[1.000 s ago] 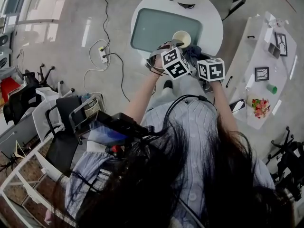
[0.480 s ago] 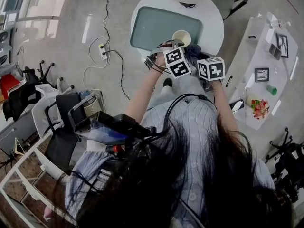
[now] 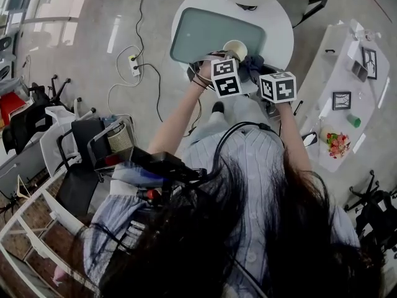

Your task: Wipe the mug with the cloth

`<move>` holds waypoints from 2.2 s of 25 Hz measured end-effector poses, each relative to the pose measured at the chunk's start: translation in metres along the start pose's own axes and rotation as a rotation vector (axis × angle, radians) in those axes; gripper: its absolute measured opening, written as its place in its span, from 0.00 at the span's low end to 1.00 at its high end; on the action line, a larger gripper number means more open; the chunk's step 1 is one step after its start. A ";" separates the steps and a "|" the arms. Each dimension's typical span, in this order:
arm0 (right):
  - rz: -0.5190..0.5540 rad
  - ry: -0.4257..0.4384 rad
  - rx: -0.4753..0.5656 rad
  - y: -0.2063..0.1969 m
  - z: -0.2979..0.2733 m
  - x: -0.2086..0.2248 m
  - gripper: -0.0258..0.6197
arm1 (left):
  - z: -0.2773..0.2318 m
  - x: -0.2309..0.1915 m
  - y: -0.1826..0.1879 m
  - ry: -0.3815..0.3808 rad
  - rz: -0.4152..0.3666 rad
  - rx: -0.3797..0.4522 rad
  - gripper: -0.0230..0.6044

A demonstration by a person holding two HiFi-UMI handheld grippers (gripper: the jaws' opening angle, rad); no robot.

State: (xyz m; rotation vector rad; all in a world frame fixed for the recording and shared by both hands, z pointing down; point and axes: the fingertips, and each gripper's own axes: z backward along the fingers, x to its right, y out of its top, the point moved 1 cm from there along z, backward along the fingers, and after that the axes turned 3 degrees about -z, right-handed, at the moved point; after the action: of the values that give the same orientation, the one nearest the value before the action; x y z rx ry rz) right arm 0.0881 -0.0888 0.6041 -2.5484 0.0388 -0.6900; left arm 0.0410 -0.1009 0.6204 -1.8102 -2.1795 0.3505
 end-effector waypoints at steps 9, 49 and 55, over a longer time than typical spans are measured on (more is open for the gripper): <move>0.023 0.006 0.006 0.014 -0.003 0.011 0.19 | 0.000 0.010 -0.011 -0.129 -0.265 -0.059 0.10; 0.123 0.012 -0.028 0.032 -0.015 0.024 0.19 | -0.006 -0.021 0.028 0.220 0.759 0.096 0.12; 0.157 0.040 -0.049 0.033 -0.017 0.025 0.19 | -0.012 -0.022 0.019 0.250 0.644 0.034 0.12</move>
State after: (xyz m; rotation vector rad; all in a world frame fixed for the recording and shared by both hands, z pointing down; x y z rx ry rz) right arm 0.1049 -0.1287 0.6129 -2.5441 0.2697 -0.6860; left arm 0.0663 -0.1187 0.6239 -2.3540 -1.3794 0.2662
